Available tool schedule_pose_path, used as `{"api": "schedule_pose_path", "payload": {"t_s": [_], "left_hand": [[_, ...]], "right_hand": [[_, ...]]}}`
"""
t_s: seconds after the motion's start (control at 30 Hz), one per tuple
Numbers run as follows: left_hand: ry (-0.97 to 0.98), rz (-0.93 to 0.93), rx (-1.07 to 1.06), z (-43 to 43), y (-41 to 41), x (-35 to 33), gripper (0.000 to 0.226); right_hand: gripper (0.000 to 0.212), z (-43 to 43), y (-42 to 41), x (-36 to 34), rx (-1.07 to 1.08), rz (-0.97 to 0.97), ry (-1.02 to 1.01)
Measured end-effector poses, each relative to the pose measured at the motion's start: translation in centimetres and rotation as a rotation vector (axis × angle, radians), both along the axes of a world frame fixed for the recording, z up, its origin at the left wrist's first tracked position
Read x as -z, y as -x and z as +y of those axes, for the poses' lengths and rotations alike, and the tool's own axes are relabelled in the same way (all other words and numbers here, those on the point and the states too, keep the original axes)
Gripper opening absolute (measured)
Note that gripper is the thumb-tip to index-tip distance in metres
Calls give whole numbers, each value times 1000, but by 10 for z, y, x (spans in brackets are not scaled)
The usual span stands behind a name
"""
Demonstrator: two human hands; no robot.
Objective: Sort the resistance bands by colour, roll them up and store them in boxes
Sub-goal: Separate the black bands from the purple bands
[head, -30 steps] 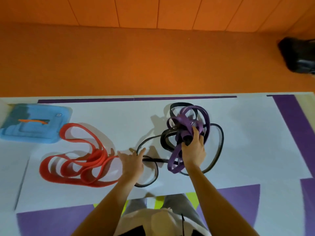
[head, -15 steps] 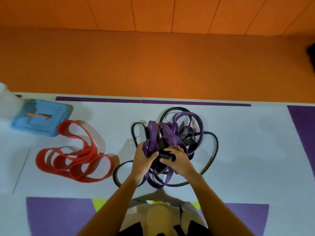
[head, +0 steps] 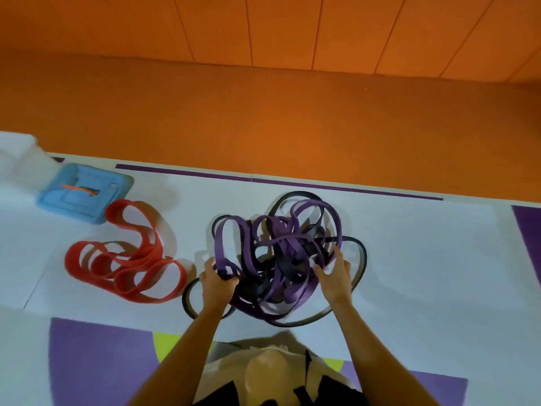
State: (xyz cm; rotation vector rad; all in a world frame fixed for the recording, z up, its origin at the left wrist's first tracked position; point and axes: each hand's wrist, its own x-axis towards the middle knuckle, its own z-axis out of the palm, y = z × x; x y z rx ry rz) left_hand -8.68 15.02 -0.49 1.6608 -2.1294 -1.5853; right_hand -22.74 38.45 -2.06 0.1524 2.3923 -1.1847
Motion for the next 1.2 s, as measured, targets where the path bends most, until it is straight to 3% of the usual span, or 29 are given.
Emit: {"api": "schedule_pose_path", "payload": {"t_s": [0.1,0.3,0.4,0.5,0.67,0.83,1.0,1.07,1.2], "left_hand": [[19,-7,-23,1,-8,-5,82],[-47,-9,151,-19,-12,-25,32],[2,-64,276,-33,-13,-33,40],[-54,-90,220,-48,-12,-40,30],[-83,26,110,-67,-2,-45,49],[-120,84,37,-81,6,-40,48],[-83,-32,292,-79,19,-26,47],[-121,-36,325,-75,23,-15,43],[-147,-11,336,-71,27,-3,60]], "right_hand": [[74,-4,-6,10,115,-217,145],[56,-10,4,13,204,-311,158],[30,-19,3,6,113,-246,79],[18,-23,7,2,42,-151,-22],[12,-28,5,-7,30,-52,-87],[14,-36,4,-23,71,93,-69],[27,-47,-13,-33,122,10,51],[22,-54,-22,-34,135,-15,74],[9,-64,-40,-34,87,-95,-15]]}}
